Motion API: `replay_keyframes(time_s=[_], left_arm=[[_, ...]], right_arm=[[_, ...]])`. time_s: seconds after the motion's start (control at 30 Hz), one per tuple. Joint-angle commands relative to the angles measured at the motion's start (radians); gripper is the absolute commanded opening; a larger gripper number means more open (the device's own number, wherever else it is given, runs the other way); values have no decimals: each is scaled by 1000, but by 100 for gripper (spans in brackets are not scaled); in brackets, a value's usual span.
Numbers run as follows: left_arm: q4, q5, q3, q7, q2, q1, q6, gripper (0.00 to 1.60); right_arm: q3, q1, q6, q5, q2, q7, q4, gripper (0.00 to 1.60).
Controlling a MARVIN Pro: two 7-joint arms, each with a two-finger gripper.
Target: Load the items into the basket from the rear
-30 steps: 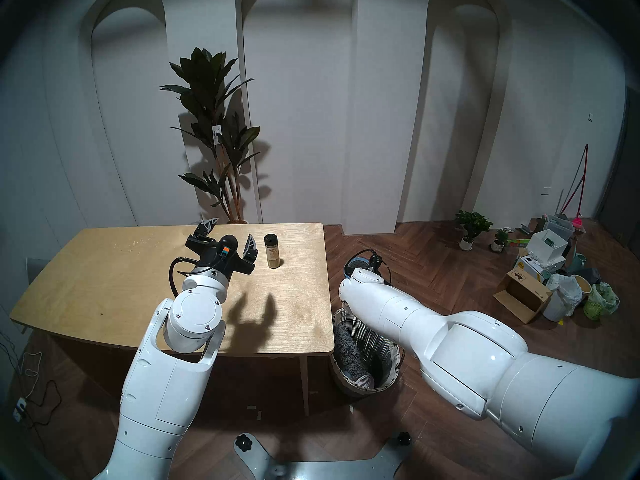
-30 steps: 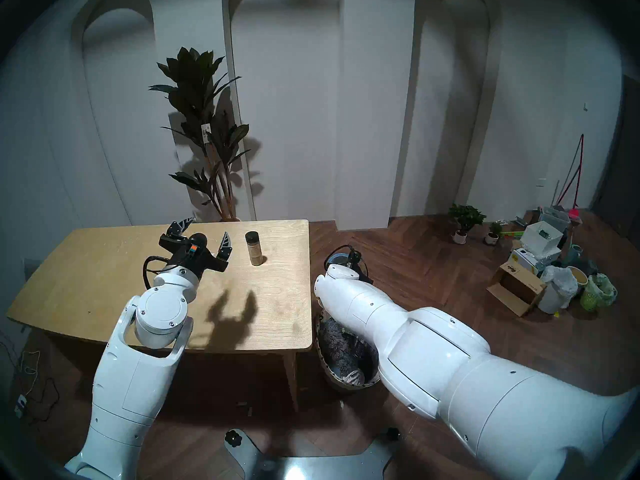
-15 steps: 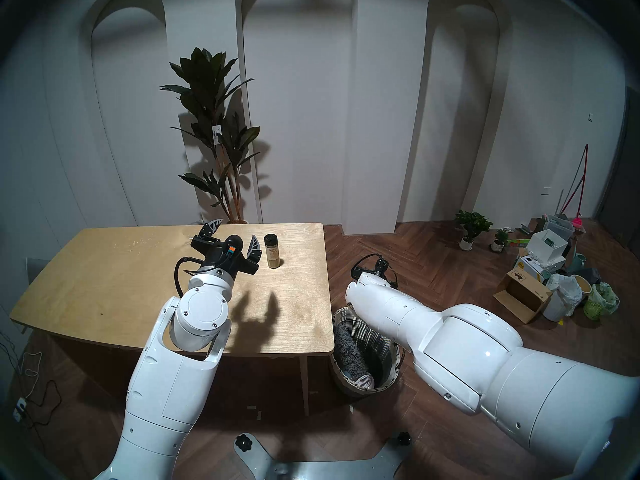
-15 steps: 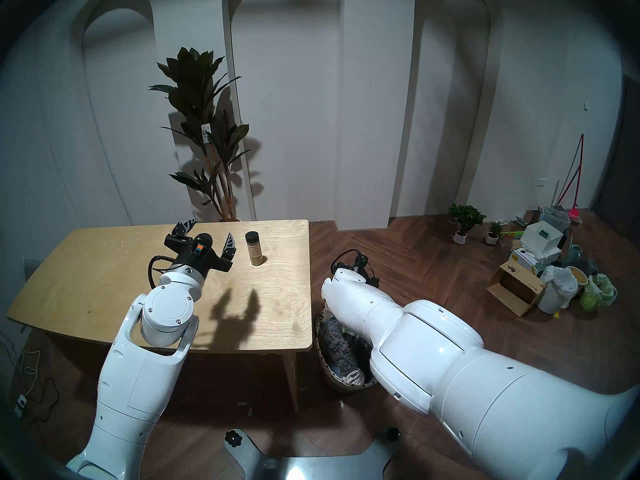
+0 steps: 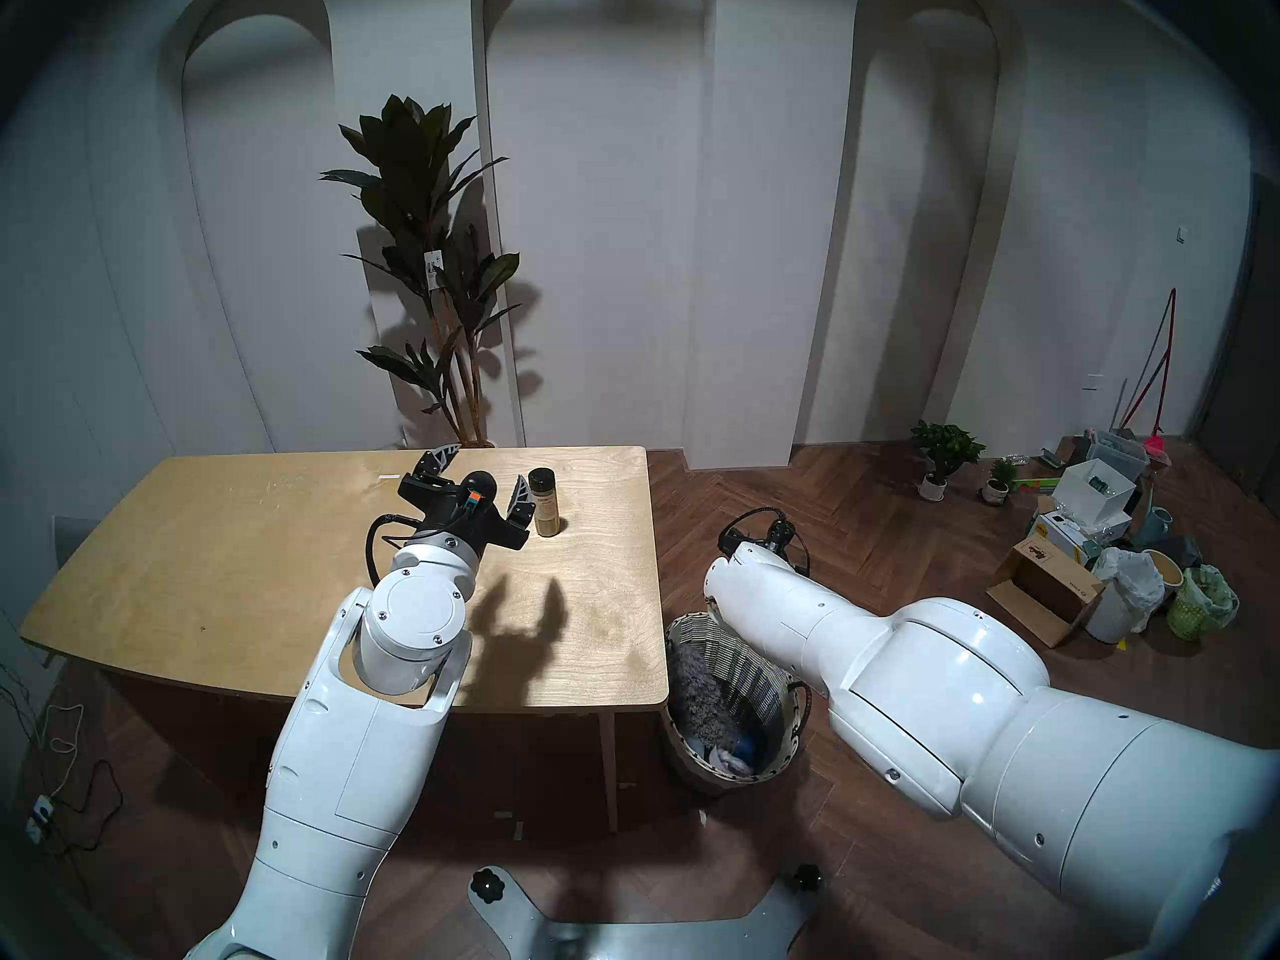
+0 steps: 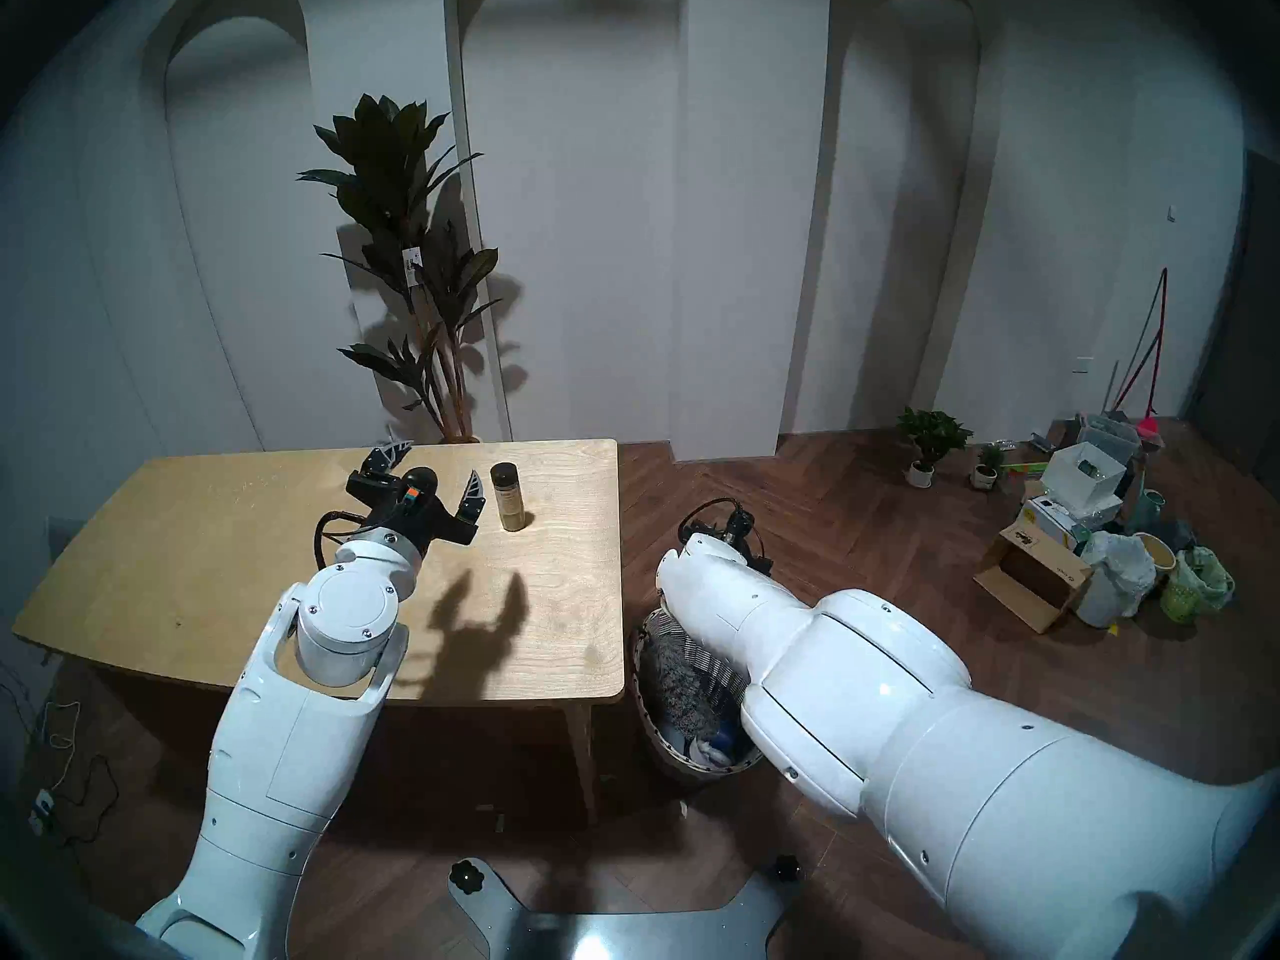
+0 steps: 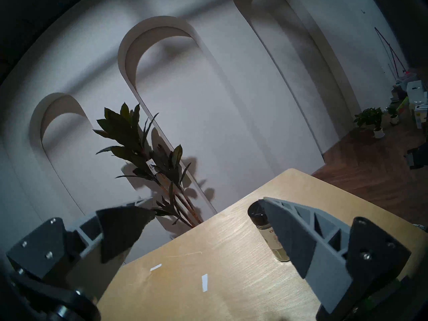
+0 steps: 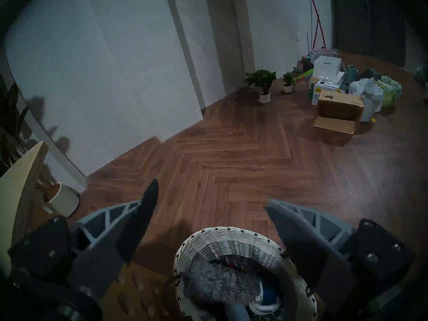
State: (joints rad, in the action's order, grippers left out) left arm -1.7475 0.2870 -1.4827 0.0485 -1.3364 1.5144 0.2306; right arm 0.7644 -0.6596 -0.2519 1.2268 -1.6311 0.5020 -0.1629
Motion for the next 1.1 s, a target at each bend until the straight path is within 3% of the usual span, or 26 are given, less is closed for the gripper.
replay_keyframes(time_s=[0.0,0.57,1.07], left_arm=[[55,-54,-29,12,-28,-109,-24,160],[274,-165,-25,74,-95,-229,-59,160],[455,-263,-35,152,-132,-322,-135,160]], right_arm=[[-47,22,-90,-57,80,-50,-16,160],[-135,32,-319,-163,274,-104,9,160],[-168,-26,-510,-198,350,-142,40,160]])
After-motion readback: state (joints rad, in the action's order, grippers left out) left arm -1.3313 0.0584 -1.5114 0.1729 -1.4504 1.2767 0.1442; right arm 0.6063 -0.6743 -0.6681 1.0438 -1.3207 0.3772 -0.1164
